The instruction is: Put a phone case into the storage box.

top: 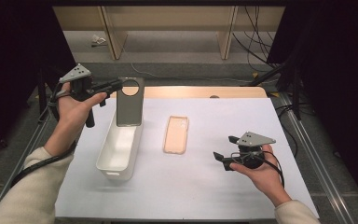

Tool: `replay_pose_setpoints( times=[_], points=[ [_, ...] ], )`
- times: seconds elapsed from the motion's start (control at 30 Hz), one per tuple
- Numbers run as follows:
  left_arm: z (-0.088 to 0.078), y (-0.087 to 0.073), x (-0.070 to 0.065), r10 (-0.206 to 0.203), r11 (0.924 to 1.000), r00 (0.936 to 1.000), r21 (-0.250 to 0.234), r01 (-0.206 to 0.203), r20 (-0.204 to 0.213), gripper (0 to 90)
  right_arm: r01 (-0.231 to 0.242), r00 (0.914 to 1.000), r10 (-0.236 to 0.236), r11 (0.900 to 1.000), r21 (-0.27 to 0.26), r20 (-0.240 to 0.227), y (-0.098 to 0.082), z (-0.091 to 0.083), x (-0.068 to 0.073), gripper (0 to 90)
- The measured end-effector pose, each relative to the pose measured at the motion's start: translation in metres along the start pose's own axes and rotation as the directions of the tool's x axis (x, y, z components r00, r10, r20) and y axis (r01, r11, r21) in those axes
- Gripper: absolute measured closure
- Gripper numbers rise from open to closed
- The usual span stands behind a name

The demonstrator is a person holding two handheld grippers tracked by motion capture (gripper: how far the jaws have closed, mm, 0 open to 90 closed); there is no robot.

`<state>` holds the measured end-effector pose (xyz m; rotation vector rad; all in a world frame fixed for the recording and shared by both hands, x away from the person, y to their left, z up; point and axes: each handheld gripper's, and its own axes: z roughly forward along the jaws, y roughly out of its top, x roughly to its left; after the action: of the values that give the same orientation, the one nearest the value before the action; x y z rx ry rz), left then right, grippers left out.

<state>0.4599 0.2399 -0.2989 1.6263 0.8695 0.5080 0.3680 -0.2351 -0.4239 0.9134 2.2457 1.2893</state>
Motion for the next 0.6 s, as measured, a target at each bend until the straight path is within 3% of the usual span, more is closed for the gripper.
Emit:
replay_pose_setpoints(
  times=[0.6],
  points=[
    [0.006,-0.007,0.023,0.004,1.0,0.9999,-0.002,-0.004,-0.013,81.6,-0.012,0.9999,0.012,1.0,0.003,0.01,-0.001,-0.001,-0.002,16.9]
  ],
)
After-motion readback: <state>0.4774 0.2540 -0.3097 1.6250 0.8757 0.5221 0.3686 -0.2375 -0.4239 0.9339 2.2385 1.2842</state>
